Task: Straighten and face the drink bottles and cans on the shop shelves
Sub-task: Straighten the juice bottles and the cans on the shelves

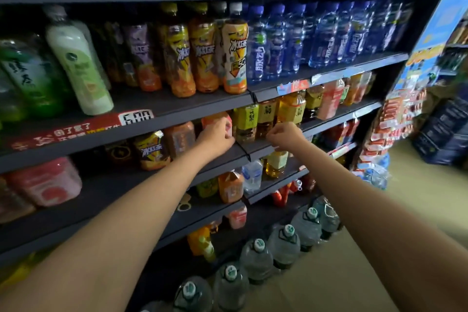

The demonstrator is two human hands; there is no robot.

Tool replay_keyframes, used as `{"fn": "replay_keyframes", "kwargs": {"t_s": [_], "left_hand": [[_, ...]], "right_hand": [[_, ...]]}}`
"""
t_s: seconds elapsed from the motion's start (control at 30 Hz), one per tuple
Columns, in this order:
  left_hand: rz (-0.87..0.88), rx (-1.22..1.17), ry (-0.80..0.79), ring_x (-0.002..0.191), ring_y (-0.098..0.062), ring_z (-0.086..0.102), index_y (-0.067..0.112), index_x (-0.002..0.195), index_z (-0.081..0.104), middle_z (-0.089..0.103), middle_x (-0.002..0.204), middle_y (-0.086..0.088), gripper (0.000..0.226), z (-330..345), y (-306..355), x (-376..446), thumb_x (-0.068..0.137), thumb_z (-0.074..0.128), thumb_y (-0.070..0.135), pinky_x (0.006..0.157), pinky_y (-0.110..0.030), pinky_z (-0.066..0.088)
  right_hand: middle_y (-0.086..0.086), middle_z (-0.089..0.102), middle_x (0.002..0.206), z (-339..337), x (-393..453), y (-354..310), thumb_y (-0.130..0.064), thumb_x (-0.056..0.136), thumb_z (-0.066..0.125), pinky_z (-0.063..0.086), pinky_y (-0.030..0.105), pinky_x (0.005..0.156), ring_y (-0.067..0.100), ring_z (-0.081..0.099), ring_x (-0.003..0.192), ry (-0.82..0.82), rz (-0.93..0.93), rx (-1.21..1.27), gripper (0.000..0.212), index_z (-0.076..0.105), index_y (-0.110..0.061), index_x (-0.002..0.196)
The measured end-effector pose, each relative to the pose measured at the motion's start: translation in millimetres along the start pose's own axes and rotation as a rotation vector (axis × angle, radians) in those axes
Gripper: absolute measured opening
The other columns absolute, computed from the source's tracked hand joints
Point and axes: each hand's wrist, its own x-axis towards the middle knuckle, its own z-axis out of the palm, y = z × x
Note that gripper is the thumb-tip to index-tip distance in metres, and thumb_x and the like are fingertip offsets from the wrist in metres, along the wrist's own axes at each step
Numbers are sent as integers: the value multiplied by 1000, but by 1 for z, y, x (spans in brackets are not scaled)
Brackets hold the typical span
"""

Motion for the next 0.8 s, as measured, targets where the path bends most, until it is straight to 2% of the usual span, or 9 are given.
{"fn": "replay_keyframes", "kwargs": {"t_s": [0.13,0.23,0.3,0.4,0.5,0.67,0.8], "left_hand": [[-75,-42,67,102,-21,56,13,123,48,61,109,-4,38,30,26,26,88,59,23,75,-26,37],[-199,-28,105,102,-21,55,14,125,46,58,103,0,41,54,50,44,88,60,28,81,-29,39],[-251,-43,111,101,-25,58,14,124,45,62,107,-4,40,68,71,55,89,59,28,85,-33,44],[-298,-53,129,100,-29,59,13,126,42,62,108,-9,43,84,102,67,89,58,27,83,-38,47],[-337,-38,169,100,-30,58,13,126,39,61,108,-10,45,90,119,74,89,59,28,83,-40,48],[-353,-7,202,101,-26,59,12,131,37,63,106,-7,49,97,126,70,89,58,26,80,-34,43],[-353,4,223,99,-28,60,11,131,34,65,107,-9,51,96,128,70,89,57,26,80,-36,46]], "right_hand": [[8,62,91,-19,43,22,-13,86,61,51,33,79,21,57,86,-62,-92,-28,11,68,-5,90],[7,62,91,-43,71,45,-14,86,62,44,27,71,20,55,87,-126,-167,-100,13,69,-5,91],[8,60,90,-68,86,60,-12,87,60,42,24,67,19,53,85,-138,-164,-115,17,69,-2,97],[9,61,99,-100,103,76,-13,89,59,37,23,71,18,51,88,-140,-154,-103,21,68,0,102],[11,64,113,-116,116,84,-17,89,61,38,23,75,25,57,104,-145,-176,-97,20,69,-5,104],[12,63,116,-121,122,92,-16,89,61,39,24,77,26,57,108,-189,-191,-83,21,68,-4,105],[14,64,113,-122,122,98,-18,88,63,42,27,81,25,57,107,-204,-187,-40,22,67,-4,105]]}}
